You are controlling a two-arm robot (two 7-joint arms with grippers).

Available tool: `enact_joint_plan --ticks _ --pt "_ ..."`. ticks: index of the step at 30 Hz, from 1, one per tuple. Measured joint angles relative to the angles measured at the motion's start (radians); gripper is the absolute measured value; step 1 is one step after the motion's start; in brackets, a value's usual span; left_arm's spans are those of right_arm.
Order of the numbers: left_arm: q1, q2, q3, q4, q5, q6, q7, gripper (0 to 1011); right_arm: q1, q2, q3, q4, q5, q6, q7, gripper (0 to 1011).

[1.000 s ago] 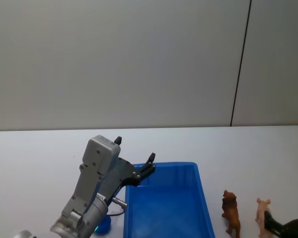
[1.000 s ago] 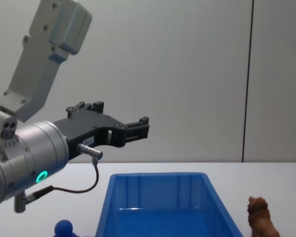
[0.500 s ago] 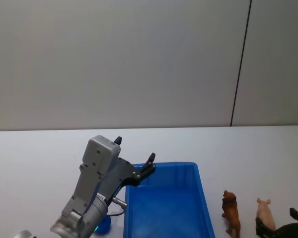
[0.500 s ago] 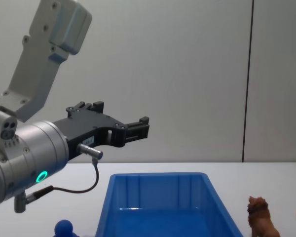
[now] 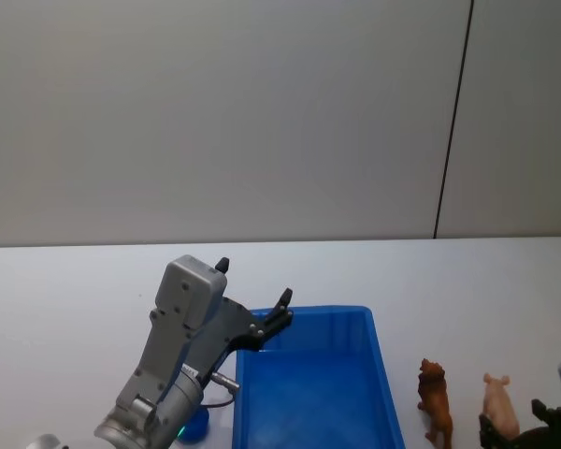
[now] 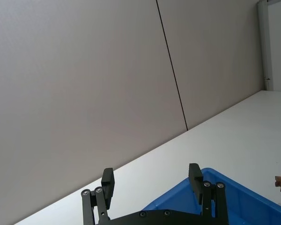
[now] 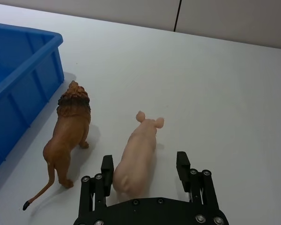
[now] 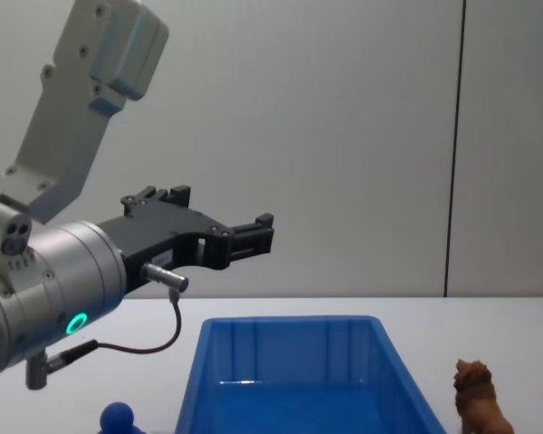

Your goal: Pick up the two dolls from the table and place them into the box.

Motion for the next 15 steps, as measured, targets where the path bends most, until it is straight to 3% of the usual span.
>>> enact_joint_plan --ticks 15 --pt "0.000 0.000 0.000 0.000 0.000 0.000 0.000 1001 0.008 -0.014 0.000 0.023 -0.014 0.001 -0.002 408"
